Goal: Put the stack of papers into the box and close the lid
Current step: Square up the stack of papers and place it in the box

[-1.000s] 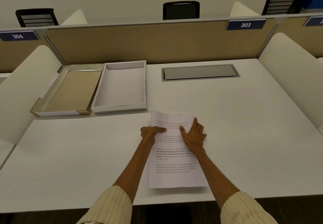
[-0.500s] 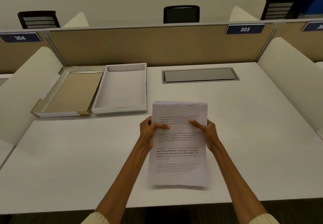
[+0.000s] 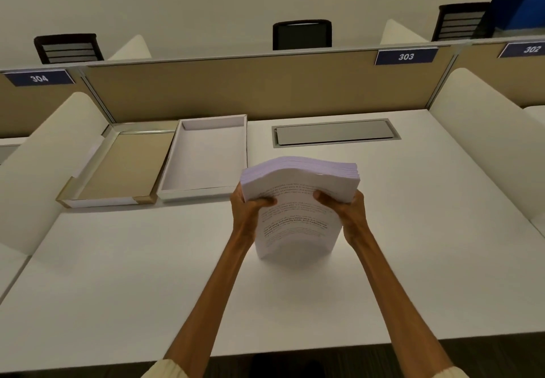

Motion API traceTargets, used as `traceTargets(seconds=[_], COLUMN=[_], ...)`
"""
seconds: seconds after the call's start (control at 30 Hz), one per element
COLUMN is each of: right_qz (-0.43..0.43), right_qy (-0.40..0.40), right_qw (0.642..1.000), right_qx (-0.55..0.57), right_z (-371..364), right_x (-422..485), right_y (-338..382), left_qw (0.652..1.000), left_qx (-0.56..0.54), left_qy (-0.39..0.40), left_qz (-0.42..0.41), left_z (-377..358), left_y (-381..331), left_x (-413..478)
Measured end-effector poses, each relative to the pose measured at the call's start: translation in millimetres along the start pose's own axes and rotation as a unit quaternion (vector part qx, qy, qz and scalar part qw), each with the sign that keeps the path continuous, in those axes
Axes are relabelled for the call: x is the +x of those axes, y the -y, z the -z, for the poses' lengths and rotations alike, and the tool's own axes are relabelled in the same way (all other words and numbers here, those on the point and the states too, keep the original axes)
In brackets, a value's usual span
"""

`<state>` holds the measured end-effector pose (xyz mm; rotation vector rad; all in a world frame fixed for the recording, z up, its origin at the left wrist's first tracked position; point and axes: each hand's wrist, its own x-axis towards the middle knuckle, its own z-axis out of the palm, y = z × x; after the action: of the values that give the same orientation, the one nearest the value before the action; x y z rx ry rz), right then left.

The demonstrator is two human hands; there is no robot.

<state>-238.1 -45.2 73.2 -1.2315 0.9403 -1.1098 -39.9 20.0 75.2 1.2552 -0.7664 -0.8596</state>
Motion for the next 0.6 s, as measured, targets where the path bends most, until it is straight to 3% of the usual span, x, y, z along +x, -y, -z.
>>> traceTargets(seconds=[0.1,0.2,0.3,0.4,0.6], right_qz=[0.017,0.06,0.09,0.105,0.098], right_qy=[-0.008,-0.047,-0.109,-0.126,-0.019], right_qw=[1.0,0.997,0.99,0.986,0.995], right_qx=[0.021,0.034,0.008,0.0,-0.019], right_z=[-0.3,-8.5,-19.0,-23.2,-2.3], right_x=[-0.2,1.9,9.3,10.8,3.6], right_y=[7.2,21.4,31.2,37.0,22.5], left_qw=[0.999,0.996,0.991,0.989,0.99], left_qx=[-0.007,0.007,0.058,0.072,0.068], left_qy=[0.015,-0.02,-0.094,-0.102,-0.054], left_qz=[-0.046,-0.087,-0.073,-0.076,-0.112], left_z=[-5.3,-15.3,-23.5,-22.7,-16.9], left_y=[-10.6,-23.8,-27.7,-26.3,-23.9], left_x=[-4.3,-4.3,1.0,5.2,-2.2])
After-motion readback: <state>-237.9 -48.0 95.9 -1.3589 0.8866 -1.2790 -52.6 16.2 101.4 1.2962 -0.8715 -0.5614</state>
